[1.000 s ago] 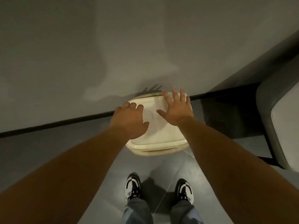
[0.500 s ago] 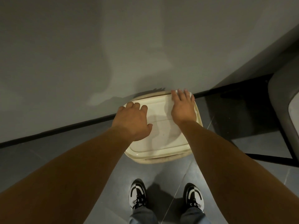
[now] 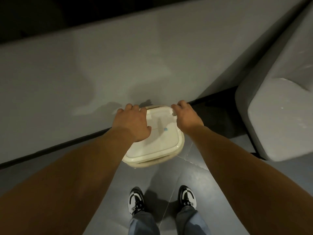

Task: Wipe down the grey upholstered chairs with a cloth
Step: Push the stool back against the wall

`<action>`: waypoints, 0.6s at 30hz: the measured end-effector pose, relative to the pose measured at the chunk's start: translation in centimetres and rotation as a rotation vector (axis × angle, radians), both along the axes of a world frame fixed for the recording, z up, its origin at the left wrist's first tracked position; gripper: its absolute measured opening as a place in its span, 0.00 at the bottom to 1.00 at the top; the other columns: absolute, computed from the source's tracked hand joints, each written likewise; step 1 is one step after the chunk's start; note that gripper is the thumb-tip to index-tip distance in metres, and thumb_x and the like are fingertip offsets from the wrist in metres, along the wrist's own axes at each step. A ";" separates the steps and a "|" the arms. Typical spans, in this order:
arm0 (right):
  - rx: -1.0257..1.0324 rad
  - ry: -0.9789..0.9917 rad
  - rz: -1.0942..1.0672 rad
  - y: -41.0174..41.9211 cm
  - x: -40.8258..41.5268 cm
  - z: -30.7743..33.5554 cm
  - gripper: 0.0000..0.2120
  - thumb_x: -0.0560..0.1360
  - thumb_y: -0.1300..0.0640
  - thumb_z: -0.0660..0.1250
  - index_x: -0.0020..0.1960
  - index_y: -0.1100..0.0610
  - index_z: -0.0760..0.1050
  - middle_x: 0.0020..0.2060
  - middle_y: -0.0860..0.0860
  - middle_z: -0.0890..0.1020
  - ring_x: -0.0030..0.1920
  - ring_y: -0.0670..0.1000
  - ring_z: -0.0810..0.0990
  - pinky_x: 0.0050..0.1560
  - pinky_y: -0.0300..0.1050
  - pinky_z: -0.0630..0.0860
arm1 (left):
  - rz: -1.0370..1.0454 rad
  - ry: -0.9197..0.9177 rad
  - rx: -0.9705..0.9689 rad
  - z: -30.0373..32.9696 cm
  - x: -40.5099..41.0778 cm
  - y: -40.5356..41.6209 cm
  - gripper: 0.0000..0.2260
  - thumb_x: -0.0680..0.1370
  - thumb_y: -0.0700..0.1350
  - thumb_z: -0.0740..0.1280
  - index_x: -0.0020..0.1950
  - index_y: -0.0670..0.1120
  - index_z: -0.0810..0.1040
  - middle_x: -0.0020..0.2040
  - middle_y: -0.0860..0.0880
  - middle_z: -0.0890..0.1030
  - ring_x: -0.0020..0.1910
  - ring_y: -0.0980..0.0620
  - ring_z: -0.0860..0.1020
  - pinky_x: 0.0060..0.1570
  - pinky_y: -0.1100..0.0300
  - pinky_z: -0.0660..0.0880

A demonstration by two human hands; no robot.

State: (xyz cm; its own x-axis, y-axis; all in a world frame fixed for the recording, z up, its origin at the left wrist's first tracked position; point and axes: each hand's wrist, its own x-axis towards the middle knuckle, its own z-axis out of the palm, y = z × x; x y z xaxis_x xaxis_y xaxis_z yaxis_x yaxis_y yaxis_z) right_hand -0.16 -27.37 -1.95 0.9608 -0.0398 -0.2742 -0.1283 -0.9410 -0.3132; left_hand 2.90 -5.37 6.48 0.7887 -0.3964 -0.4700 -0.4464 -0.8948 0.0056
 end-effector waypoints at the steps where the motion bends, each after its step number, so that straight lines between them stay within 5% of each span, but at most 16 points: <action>1: -0.010 0.025 -0.012 -0.5 -0.9 1.5 0.23 0.74 0.65 0.66 0.67 0.52 0.68 0.63 0.53 0.67 0.61 0.55 0.70 0.56 0.51 0.76 | -0.005 0.001 -0.004 1.3 -0.1 -0.4 0.29 0.78 0.63 0.62 0.75 0.50 0.66 0.68 0.46 0.73 0.68 0.44 0.69 0.65 0.46 0.68; 9: -0.029 0.072 -0.213 -5.9 -10.1 12.3 0.17 0.77 0.60 0.63 0.65 0.56 0.69 0.61 0.55 0.68 0.55 0.56 0.72 0.52 0.50 0.76 | -0.153 0.055 0.039 9.7 -3.0 -5.0 0.30 0.79 0.62 0.61 0.76 0.49 0.64 0.69 0.45 0.72 0.68 0.44 0.69 0.64 0.47 0.68; 14: 0.050 0.036 -0.418 -12.9 -14.1 17.2 0.20 0.77 0.59 0.63 0.69 0.54 0.68 0.65 0.54 0.67 0.58 0.60 0.74 0.60 0.55 0.75 | -0.280 0.008 0.063 14.6 -4.3 -11.6 0.26 0.79 0.60 0.61 0.74 0.49 0.66 0.69 0.45 0.72 0.67 0.44 0.69 0.63 0.47 0.68; 18: 0.072 -0.027 -0.559 -20.1 -17.2 19.7 0.20 0.77 0.59 0.64 0.68 0.51 0.69 0.62 0.51 0.68 0.54 0.58 0.76 0.59 0.48 0.75 | -0.371 -0.028 0.064 17.4 -6.7 -18.8 0.25 0.79 0.59 0.61 0.72 0.48 0.67 0.68 0.44 0.73 0.66 0.43 0.69 0.61 0.47 0.68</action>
State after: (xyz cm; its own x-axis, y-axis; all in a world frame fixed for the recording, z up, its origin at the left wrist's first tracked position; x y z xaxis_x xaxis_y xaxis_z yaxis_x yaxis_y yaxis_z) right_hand -17.40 -47.46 17.72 0.8058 -0.5266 -0.2709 -0.5921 -0.7086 -0.3837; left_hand -3.82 -24.15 23.89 0.6099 -0.6279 -0.4834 -0.7395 -0.6703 -0.0623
